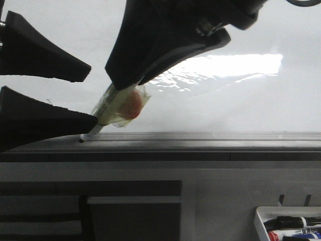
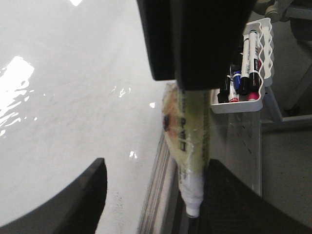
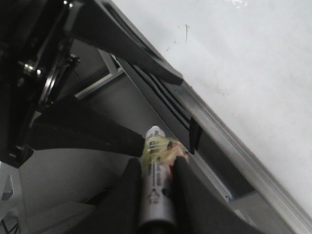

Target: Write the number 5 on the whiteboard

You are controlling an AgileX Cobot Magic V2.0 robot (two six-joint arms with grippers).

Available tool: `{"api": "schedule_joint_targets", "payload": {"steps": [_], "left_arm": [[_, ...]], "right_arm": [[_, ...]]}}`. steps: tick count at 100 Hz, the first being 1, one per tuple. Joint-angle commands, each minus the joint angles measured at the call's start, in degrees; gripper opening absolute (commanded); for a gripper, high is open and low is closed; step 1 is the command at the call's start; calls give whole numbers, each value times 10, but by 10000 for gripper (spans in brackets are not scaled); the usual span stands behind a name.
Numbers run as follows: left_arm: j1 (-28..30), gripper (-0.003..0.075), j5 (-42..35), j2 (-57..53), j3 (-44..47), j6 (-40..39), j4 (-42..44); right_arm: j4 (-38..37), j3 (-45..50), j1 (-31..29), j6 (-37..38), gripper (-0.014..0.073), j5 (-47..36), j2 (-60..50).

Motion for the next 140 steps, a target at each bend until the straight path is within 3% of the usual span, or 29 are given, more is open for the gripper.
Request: {"api": "schedule_joint_targets", "payload": {"steps": [1, 19, 31, 56, 110, 140], "left_arm": [[-1, 421, -22, -18, -18, -23, -25], [-1, 421, -9, -78, -9, -140, -14], [-1, 421, 10, -127, 10, -140, -26], [-1, 421, 145, -228, 15, -140, -125], [-1, 420, 163, -242, 15, -140, -172], [-1, 420, 165, -242, 15, -140, -172]], "right_arm": [[6, -18, -1, 1, -62, -24, -11], [7, -34, -17, 1, -61, -33, -11], [7, -58, -33, 1, -61, -51, -12], [7, -96, -77, -2, -61, -38, -12], [2, -145, -80, -6, -61, -64, 21], [1, -232, -128, -6, -61, -55, 72]]}}
